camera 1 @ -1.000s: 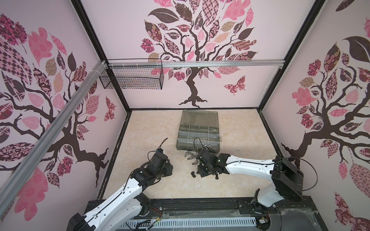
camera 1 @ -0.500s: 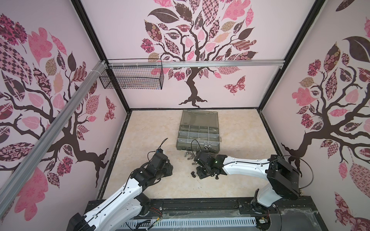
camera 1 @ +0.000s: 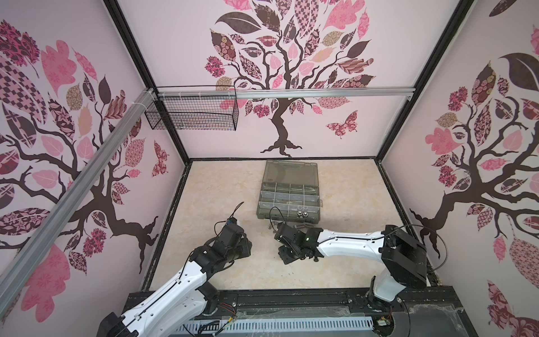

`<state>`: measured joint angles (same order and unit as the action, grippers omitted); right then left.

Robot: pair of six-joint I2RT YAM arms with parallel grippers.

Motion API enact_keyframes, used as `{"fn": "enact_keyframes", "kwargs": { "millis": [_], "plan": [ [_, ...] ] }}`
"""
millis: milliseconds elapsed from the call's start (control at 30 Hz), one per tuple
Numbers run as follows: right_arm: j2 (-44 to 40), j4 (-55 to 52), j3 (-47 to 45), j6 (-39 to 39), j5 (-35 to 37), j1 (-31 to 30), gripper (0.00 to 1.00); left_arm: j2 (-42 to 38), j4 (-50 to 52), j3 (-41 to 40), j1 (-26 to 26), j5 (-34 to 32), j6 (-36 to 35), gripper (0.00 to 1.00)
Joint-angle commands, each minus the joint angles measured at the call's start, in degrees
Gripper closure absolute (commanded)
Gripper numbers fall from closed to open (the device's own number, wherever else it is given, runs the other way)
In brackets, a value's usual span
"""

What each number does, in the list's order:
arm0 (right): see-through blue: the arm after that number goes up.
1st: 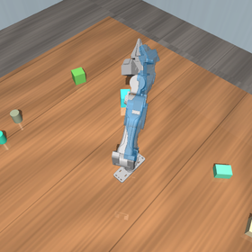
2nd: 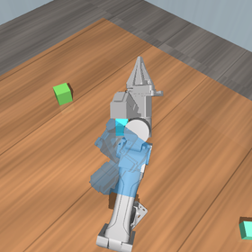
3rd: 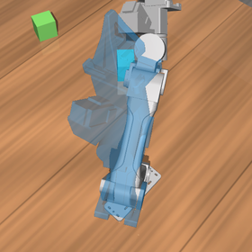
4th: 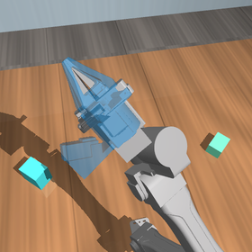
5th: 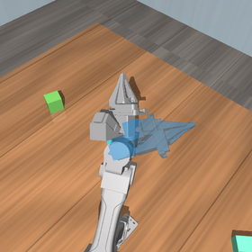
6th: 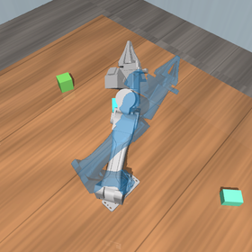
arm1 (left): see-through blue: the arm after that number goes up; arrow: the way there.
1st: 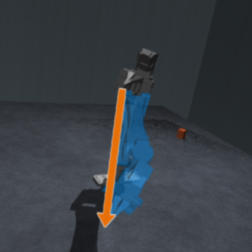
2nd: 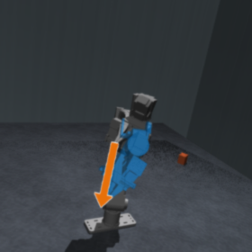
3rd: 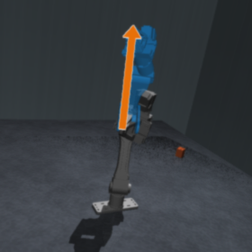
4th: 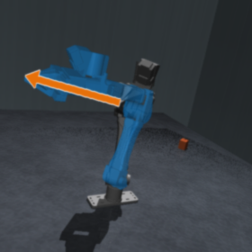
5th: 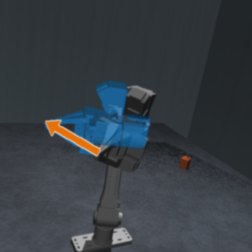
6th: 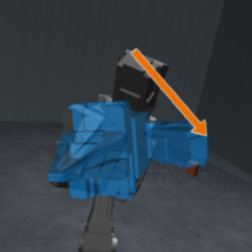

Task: Sort the screws and nuts into containers
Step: Pick up the screw from the bottom-center of the table.

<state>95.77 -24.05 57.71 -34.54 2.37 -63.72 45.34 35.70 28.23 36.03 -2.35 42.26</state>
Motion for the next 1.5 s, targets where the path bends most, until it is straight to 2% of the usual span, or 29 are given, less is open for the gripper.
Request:
{"fn": "enact_keyframes", "kwargs": {
  "millis": [0, 500, 767, 900, 1067, 1300, 1467],
  "plan": [
    [1.77, -0.38, 1.23, -0.31, 0.68, -0.75, 0.60, -0.70, -0.02, -1.21, 0.19, -0.40, 0.54, 0.65],
    [5.78, 0.67, 2.90, 0.22, 0.68, -1.32, 0.70, -1.30, -0.28, -1.78, 0.20, -0.43, 0.98, 0.65],
    [7.48, 1.02, 4.14, 0.78, 0.75, -1.32, 0.81, -1.36, -0.34, -2.04, 0.21, -0.46, 0.99, 0.65],
    [7.16, 1.02, 4.34, 0.79, 0.43, -1.32, 0.87, -1.65, -0.28, -2.08, 0.21, -0.42, 1.16, 0.65],
    [4.91, 0.09, 5.00, 1.00, 0.80, -1.32, 0.88, -1.90, -0.36, -2.45, 0.19, -0.39, 1.35, 0.65],
    [2.23, -4.33, 10.98, 4.87, 3.49, -0.91, 0.89, -2.27, -0.30, -2.56, 0.18, -0.46, 1.42, 0.65],
    [3.29, -6.61, 17.74, 8.53, 3.85, 3.32, 0.89, -2.54, -0.33, -2.43, 0.19, -0.33, 1.51, 0.65]
  ]
}}
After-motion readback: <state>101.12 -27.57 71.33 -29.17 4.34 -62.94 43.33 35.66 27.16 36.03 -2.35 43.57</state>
